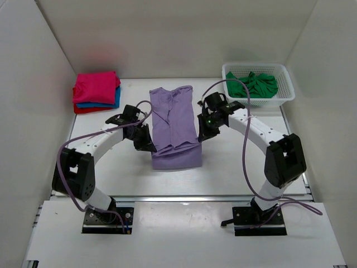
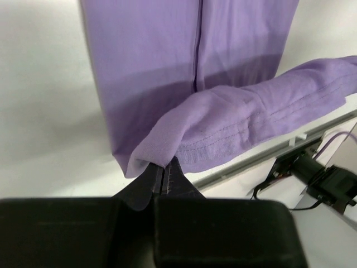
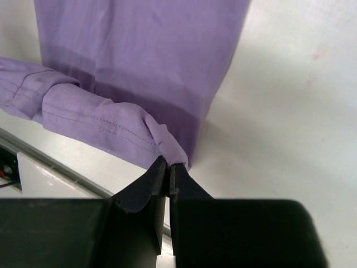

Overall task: Fold and stack the t-shirts
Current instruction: Fold the folded rectangular tshirt in 1/3 of the way

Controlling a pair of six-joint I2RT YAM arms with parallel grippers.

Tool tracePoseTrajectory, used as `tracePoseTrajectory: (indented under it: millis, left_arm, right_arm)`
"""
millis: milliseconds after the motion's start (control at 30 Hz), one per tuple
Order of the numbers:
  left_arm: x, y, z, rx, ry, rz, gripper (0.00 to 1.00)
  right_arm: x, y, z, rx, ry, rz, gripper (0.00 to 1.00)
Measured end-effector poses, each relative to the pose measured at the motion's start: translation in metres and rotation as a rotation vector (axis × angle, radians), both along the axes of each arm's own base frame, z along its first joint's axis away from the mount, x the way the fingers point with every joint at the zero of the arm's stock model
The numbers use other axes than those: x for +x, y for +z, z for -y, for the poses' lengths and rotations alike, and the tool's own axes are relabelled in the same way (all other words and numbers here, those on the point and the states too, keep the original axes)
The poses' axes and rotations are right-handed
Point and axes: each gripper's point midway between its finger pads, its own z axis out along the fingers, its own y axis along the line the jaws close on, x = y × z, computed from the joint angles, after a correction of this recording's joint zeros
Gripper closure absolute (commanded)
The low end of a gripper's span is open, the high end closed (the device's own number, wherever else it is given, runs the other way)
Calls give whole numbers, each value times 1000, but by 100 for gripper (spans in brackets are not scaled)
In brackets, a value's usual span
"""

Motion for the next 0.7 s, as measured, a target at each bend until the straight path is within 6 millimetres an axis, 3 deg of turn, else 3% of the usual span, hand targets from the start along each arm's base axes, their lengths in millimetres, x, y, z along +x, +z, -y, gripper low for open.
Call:
tracePoseTrajectory:
  millis: [267,500,700]
  left_arm:
    - [36,2,2,-26,22,32,98]
    - [48,-16,1,-22,34,6,97]
    - [66,-19,-2,-27,56,20,97]
  right_arm:
    - [32,-7,-2,-8,18,12,100]
    - [47,-16,-2,-11,20,3,100]
    - [69,-18,-5,1,15,12,100]
